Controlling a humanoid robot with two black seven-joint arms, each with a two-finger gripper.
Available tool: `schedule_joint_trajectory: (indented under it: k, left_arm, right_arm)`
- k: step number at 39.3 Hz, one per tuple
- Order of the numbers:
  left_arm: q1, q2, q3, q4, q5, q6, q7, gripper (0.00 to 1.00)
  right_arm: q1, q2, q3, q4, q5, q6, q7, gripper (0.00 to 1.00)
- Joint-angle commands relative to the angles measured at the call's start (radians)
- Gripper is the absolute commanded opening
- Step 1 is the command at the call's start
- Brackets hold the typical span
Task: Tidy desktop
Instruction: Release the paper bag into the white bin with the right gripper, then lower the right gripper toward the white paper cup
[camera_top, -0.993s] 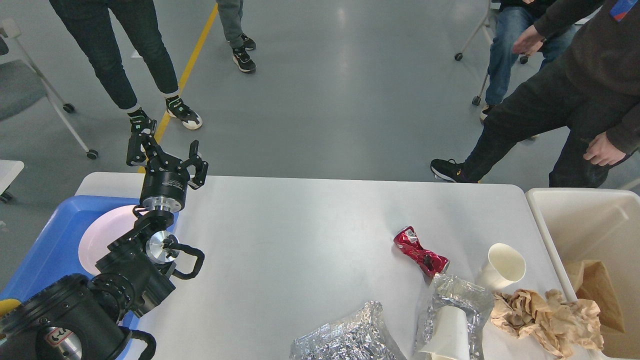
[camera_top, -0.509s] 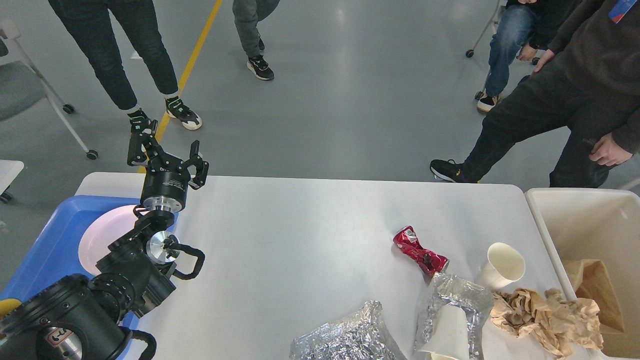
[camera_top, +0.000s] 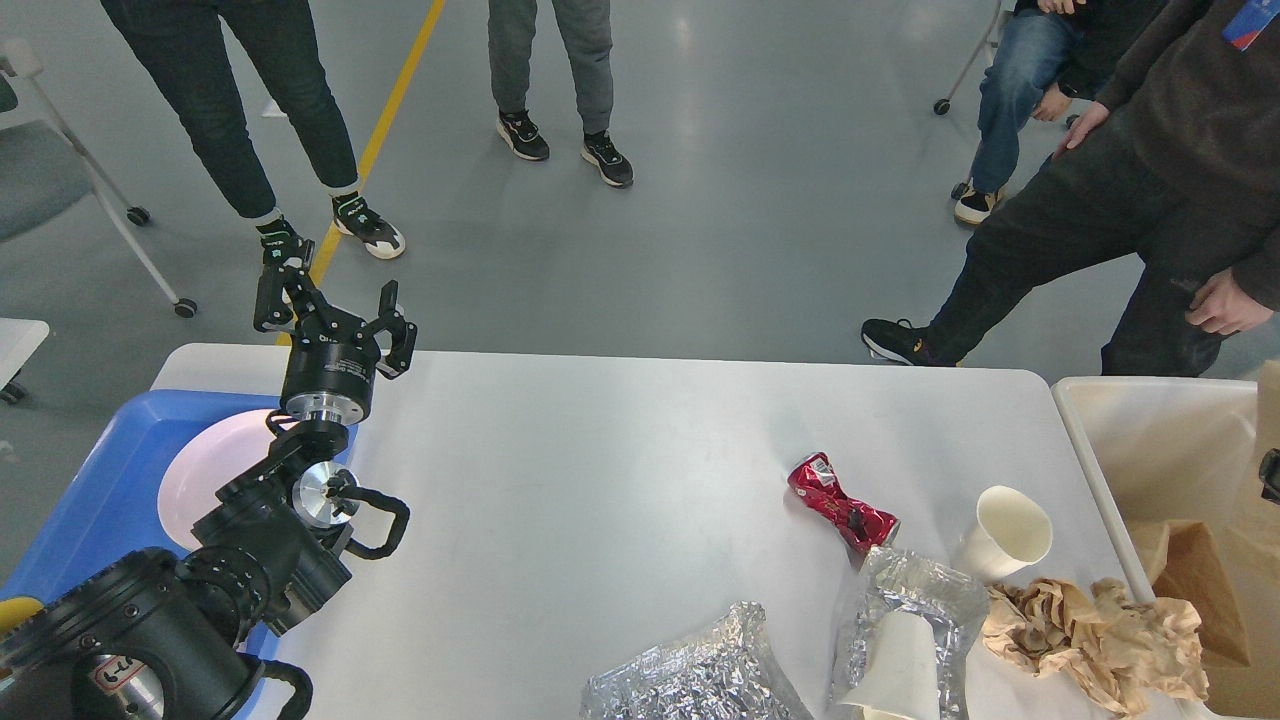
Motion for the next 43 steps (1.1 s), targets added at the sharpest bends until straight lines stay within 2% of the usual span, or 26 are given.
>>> schedule_joint_trajectory:
  k: [1, 3, 6, 7, 12, 14, 15, 17, 26, 30, 35, 43]
  left_arm:
    - [0.000, 0.000, 0.000, 0.000, -0.001, 0.000, -0.002, 0.97]
    - [0.000, 0.000, 0.000, 0.000, 0.001, 0.000, 0.000, 0.97]
    - [0.000, 0.000, 0.000, 0.000, -0.001, 0.000, 0.000, 0.97]
    - [0.000, 0.001, 0.000, 0.000, 0.001, 0.000, 0.000, 0.97]
    - [0.000, 0.001, 0.000, 0.000, 0.001, 0.000, 0.000, 0.97]
    - [0.000, 0.000, 0.000, 0.000, 0.001, 0.000, 0.000, 0.97]
    - [0.000, 0.000, 0.000, 0.000, -0.001, 0.000, 0.000, 0.97]
    - [0.000, 0.001, 0.000, 0.000, -0.001, 0.000, 0.000, 0.97]
    - [0.000, 0.001, 0.000, 0.000, -0.001, 0.000, 0.000, 0.97]
    - [0.000, 0.000, 0.000, 0.000, 0.001, 0.000, 0.000, 0.97]
    - [0.000, 0.000, 0.000, 0.000, 0.001, 0.000, 0.000, 0.97]
    - [0.000, 0.000, 0.000, 0.000, -0.001, 0.000, 0.000, 0.97]
  right_arm:
    - [0.000, 0.000, 0.027, -0.001, 0.002, -0.036, 0.001, 0.29]
    - [0.000, 0.000, 0.034, -0.001, 0.000, -0.059, 0.003, 0.44]
    - [0.000, 0.000, 0.036, 0.000, 0.002, -0.076, 0.003, 0.55]
    - [0.000, 0.000, 0.037, 0.000, 0.000, -0.080, 0.003, 0.62]
    - [-0.002, 0.000, 0.041, 0.000, 0.002, -0.080, 0.003, 0.76]
    - [-0.002, 0.000, 0.042, 0.000, 0.002, -0.080, 0.003, 0.86]
    - [-0.002, 0.000, 0.044, 0.000, 0.002, -0.082, 0.003, 0.94]
    - [0.003, -0.005, 0.050, 0.003, 0.002, -0.080, 0.003, 1.00]
    - [0.056, -0.034, 0.151, 0.063, 0.008, -0.054, 0.001, 1.00]
    - [0.229, -0.153, 0.200, 0.195, 0.009, 0.005, 0.001, 1.00]
    - [0.441, -0.245, 0.200, 0.371, 0.011, 0.139, 0.003, 1.00]
    - [0.611, -0.245, 0.186, 0.447, 0.061, 0.392, 0.003, 1.00]
